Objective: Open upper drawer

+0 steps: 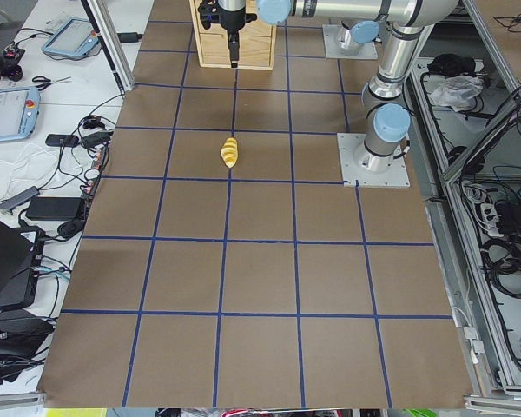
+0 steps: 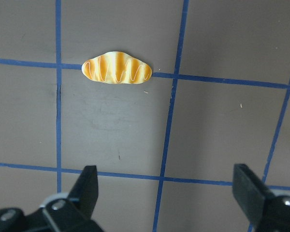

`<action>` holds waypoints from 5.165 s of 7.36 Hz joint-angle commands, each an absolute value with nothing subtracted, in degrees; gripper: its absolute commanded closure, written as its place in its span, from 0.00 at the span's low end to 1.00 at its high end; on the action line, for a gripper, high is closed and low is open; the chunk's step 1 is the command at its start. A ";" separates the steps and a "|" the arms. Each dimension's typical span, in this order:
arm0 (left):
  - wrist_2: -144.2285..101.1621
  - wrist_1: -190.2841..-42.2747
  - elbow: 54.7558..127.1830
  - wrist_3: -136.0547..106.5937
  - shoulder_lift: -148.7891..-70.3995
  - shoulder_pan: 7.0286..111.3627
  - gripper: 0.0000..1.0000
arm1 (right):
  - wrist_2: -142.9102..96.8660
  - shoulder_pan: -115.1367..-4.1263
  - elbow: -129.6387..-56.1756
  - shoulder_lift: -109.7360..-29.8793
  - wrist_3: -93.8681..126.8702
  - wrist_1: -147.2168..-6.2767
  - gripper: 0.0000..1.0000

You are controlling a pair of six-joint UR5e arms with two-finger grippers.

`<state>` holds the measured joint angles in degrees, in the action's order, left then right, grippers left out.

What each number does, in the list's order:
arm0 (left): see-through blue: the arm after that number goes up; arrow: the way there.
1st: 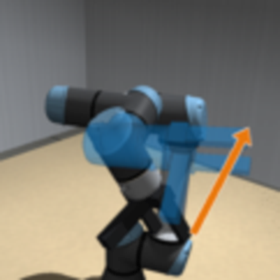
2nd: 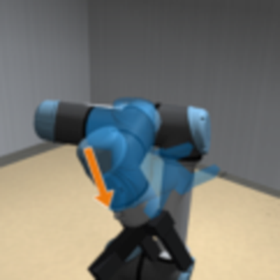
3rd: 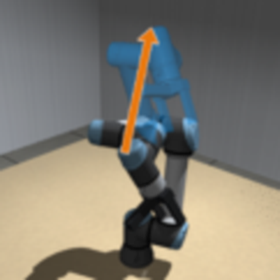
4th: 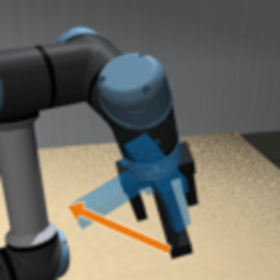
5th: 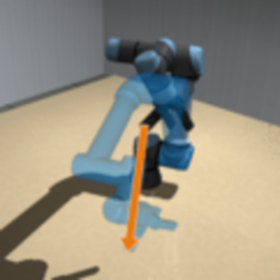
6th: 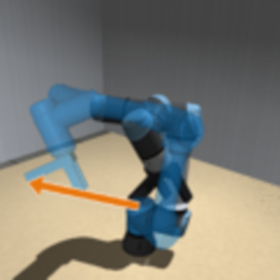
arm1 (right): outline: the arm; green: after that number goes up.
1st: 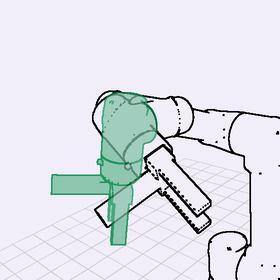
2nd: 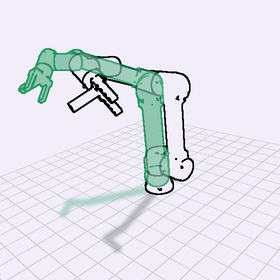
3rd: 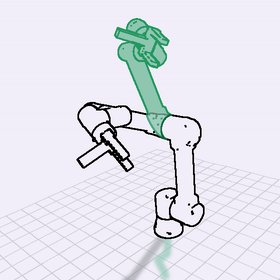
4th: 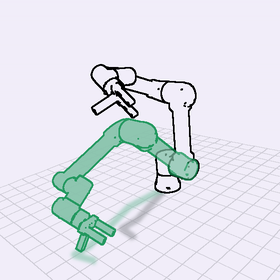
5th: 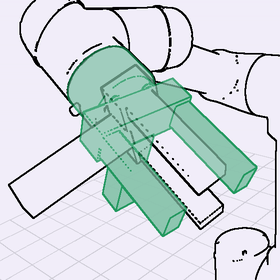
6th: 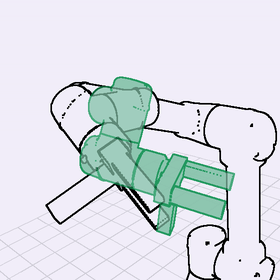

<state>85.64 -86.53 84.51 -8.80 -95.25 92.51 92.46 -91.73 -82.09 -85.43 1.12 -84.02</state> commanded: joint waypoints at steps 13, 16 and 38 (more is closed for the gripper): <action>72.86 -62.93 84.29 -22.50 -109.25 110.30 0.00 | 92.46 -91.67 -82.09 -85.43 1.14 -84.02 0.00; 71.02 -62.75 84.38 -23.29 -110.12 111.53 0.00 | 92.46 -91.76 -82.09 -85.43 1.06 -84.02 0.00; 78.83 -62.40 83.67 -19.87 -111.62 111.18 0.00 | 92.46 -91.76 -82.09 -85.43 1.14 -84.02 0.00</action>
